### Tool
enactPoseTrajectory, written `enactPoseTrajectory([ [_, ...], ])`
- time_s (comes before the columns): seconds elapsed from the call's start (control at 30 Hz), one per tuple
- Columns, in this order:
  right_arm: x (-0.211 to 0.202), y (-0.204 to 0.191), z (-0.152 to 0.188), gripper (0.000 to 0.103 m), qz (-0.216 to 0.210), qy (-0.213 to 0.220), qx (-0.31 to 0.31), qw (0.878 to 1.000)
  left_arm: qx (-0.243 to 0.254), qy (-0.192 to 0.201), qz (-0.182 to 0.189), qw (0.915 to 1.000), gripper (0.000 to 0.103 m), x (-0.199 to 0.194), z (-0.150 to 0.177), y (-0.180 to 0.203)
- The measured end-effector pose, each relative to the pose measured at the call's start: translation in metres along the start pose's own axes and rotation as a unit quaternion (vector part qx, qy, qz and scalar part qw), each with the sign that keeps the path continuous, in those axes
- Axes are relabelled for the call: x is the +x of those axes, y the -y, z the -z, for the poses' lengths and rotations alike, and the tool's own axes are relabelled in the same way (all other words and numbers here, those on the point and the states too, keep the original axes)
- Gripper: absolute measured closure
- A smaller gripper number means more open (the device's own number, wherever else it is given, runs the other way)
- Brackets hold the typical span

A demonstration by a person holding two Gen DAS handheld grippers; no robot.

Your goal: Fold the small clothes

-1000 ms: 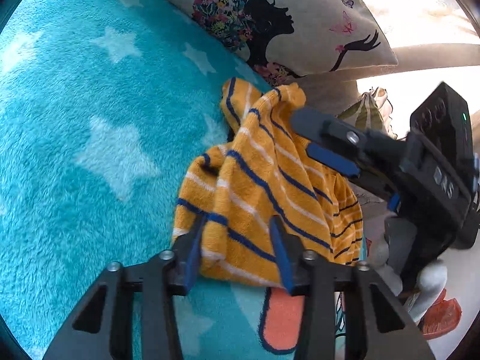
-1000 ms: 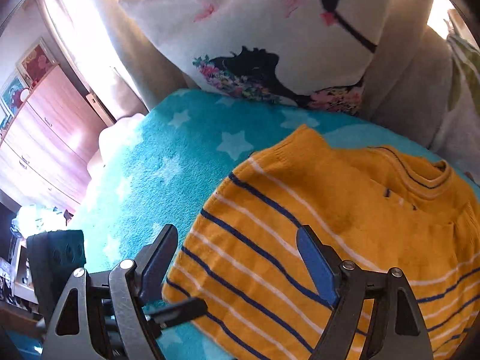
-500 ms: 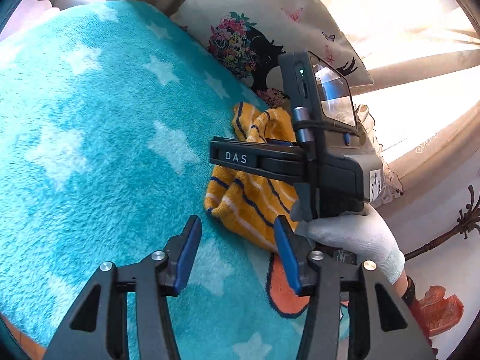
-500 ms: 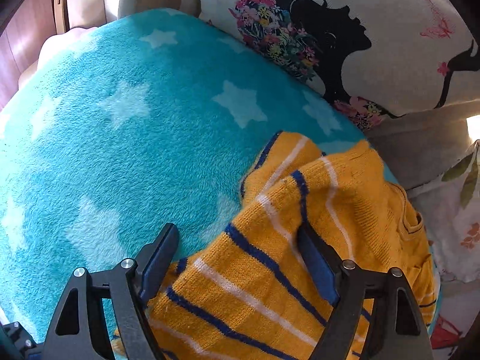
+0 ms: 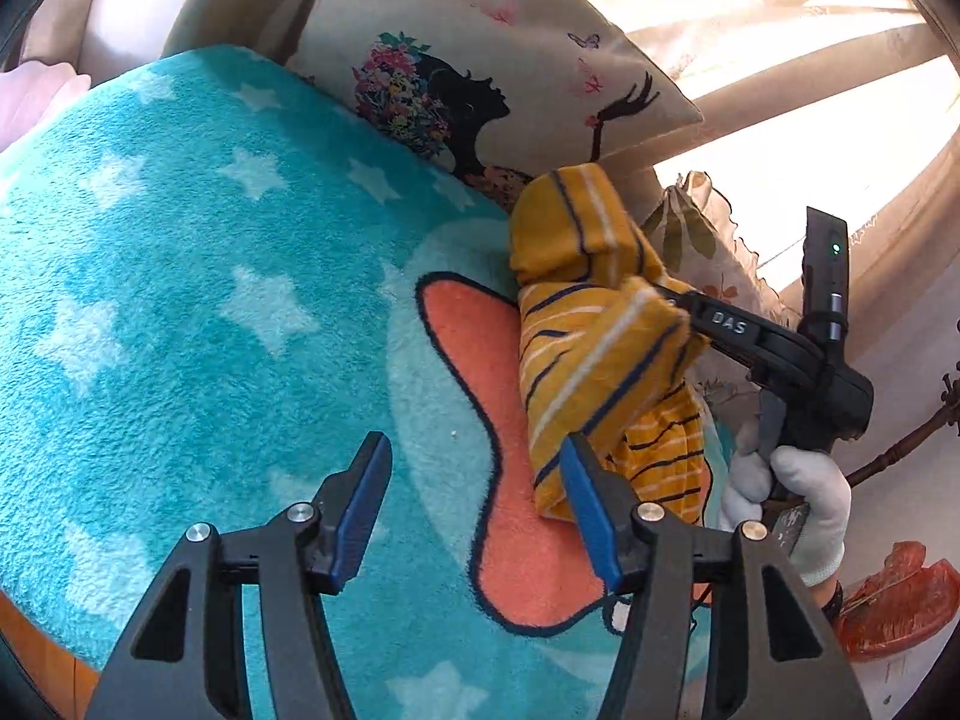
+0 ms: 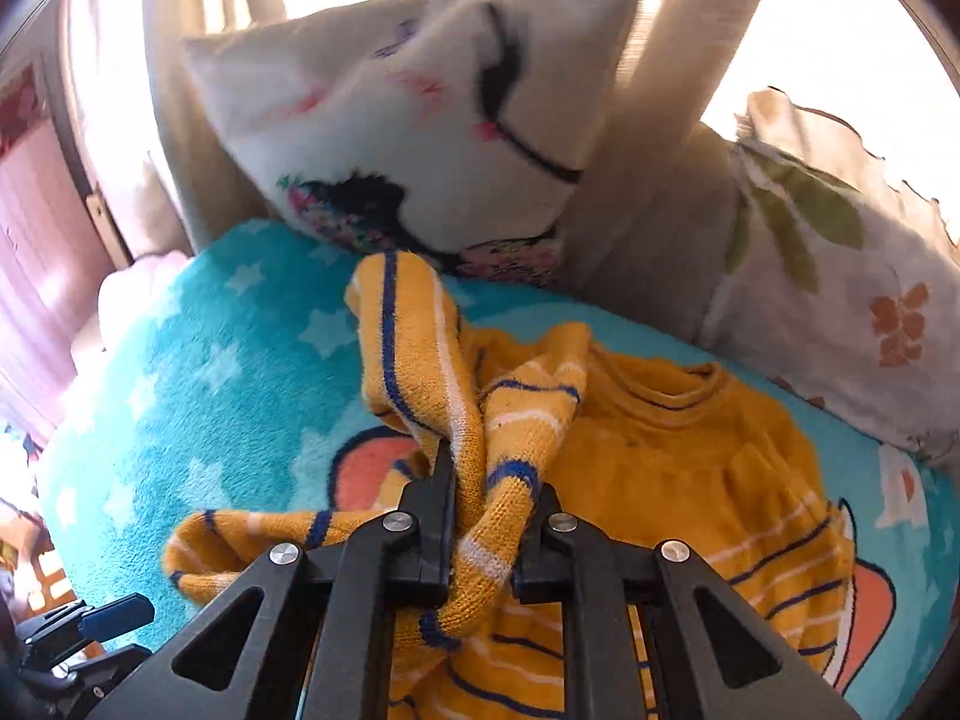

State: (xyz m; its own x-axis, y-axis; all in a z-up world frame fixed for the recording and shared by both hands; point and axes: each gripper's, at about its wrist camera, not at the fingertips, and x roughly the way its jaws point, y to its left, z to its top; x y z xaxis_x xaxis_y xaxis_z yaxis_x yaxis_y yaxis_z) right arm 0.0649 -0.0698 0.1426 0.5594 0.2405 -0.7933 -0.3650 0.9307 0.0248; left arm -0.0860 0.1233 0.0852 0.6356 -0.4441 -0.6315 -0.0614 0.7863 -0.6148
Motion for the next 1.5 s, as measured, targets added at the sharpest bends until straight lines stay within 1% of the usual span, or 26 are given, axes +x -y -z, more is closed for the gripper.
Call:
enactPoseTrajectory([
  [0.1,-0.021,0.074,0.013,0.091,0.002,0.018,0.068,0.998,0.025,-0.018,0.003,0.9995,0.046,0.020,0.003,0.027],
  [0.2,-0.031,0.146,0.036,0.091,0.004,0.023,0.139,0.990,0.052,-0.036,0.006,0.9980,0.046,0.044,0.004,0.056],
  [0.3,-0.025,0.207,0.064,0.091,-0.023,0.015,0.209,0.978,0.070,-0.059,0.011,0.9958,0.046,0.074,0.003,0.084],
  [0.37,-0.011,0.235,0.080,0.089,-0.048,0.005,0.242,0.969,0.079,-0.076,0.018,0.9938,0.046,0.093,0.001,0.102],
  [0.43,-0.006,0.259,0.101,0.085,-0.087,0.003,0.284,0.955,0.089,-0.089,0.023,0.9918,0.046,0.111,-0.002,0.119],
  [0.47,-0.008,0.267,0.108,0.074,-0.101,0.007,0.303,0.948,0.097,-0.091,0.024,0.9908,0.046,0.119,-0.002,0.128],
  [0.5,-0.013,0.274,0.114,0.057,-0.102,0.012,0.320,0.942,0.107,-0.091,0.023,0.9898,0.045,0.126,-0.003,0.137],
  [0.53,-0.021,0.280,0.118,0.050,-0.089,0.022,0.329,0.940,0.118,-0.091,0.020,0.9887,0.045,0.134,-0.003,0.145],
  [0.57,-0.029,0.285,0.120,0.047,-0.076,0.033,0.333,0.939,0.127,-0.093,0.013,0.9874,0.045,0.143,-0.002,0.151],
  [0.6,-0.039,0.289,0.121,0.047,-0.066,0.047,0.334,0.939,0.135,-0.101,0.010,0.9857,0.045,0.153,0.001,0.157],
  [0.67,-0.054,0.298,0.122,0.044,-0.068,0.068,0.336,0.937,0.142,-0.124,0.009,0.9821,0.044,0.173,0.010,0.166],
  [0.73,-0.070,0.297,0.123,0.035,-0.080,0.088,0.337,0.934,0.150,-0.137,-0.002,0.9792,0.044,0.186,0.025,0.172],
  [0.83,-0.087,0.280,0.122,0.034,-0.120,0.100,0.317,0.935,0.185,-0.124,-0.020,0.9747,0.038,0.191,0.046,0.185],
  [0.9,-0.089,0.267,0.120,0.040,-0.164,0.098,0.303,0.934,0.212,-0.115,-0.034,0.9699,0.035,0.189,0.056,0.191],
  [0.93,-0.086,0.260,0.120,0.048,-0.193,0.094,0.300,0.929,0.220,-0.112,-0.038,0.9683,0.035,0.188,0.059,0.193],
  [1.0,-0.075,0.247,0.123,0.050,-0.236,0.076,0.297,0.922,0.227,-0.111,-0.042,0.9666,0.034,0.182,0.063,0.191],
  [1.07,-0.057,0.235,0.127,0.049,-0.246,0.048,0.278,0.927,0.228,-0.115,-0.034,0.9663,0.034,0.171,0.065,0.188],
  [1.1,-0.046,0.229,0.129,0.050,-0.242,0.025,0.261,0.934,0.229,-0.116,-0.027,0.9660,0.034,0.162,0.066,0.186],
  [1.13,-0.034,0.225,0.133,0.050,-0.213,-0.007,0.248,0.945,0.231,-0.117,-0.020,0.9657,0.034,0.154,0.066,0.183],
  [1.2,-0.016,0.224,0.146,0.053,-0.097,-0.048,0.225,0.968,0.225,-0.118,-0.004,0.9671,0.034,0.137,0.063,0.175],
  [1.23,-0.011,0.226,0.152,0.053,-0.070,-0.053,0.219,0.972,0.219,-0.114,0.000,0.9690,0.034,0.130,0.059,0.170],
  [1.3,-0.013,0.231,0.158,0.054,-0.080,-0.037,0.230,0.969,0.205,-0.101,-0.005,0.9735,0.034,0.125,0.046,0.162],
  [1.33,-0.015,0.232,0.158,0.051,-0.069,-0.037,0.238,0.968,0.198,-0.095,-0.011,0.9756,0.034,0.125,0.040,0.156],
  [1.37,-0.016,0.234,0.158,0.038,-0.043,-0.040,0.243,0.968,0.187,-0.090,-0.019,0.9781,0.034,0.127,0.032,0.150],
  [1.4,-0.017,0.237,0.159,0.034,-0.030,-0.040,0.248,0.968,0.172,-0.086,-0.024,0.9810,0.034,0.131,0.025,0.143],
  [1.5,-0.022,0.237,0.158,0.034,-0.025,-0.033,0.239,0.970,0.138,-0.098,-0.016,0.9856,0.032,0.153,0.004,0.126],
])
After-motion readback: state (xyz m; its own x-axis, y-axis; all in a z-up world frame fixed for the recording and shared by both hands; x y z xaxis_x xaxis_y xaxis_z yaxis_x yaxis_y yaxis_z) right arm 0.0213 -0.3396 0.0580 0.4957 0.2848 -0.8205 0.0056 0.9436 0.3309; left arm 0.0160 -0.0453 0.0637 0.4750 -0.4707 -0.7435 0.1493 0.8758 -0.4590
